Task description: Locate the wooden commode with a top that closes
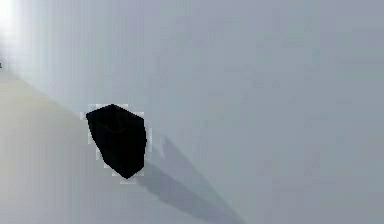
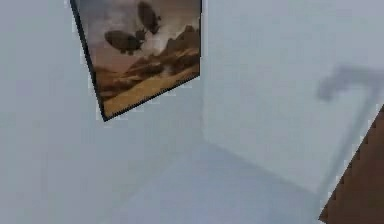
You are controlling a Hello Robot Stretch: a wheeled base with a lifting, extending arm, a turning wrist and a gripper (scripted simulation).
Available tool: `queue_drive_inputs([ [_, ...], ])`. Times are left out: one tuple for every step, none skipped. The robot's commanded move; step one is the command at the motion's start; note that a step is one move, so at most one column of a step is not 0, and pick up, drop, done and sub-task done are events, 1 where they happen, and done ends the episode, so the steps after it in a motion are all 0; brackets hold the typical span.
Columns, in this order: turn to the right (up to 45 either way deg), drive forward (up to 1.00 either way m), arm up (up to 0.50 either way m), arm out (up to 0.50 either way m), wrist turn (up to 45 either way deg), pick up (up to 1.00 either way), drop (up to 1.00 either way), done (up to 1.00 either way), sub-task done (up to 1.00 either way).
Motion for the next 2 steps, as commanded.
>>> queue_drive_inputs([
  [0.0, 0.25, 0.0, 0.0, 0.0, 0.0, 0.0, 0.0, 0.0],
  [-45.0, 0.0, 0.0, 0.0, 0.0, 0.0, 0.0, 0.0, 0.0],
])
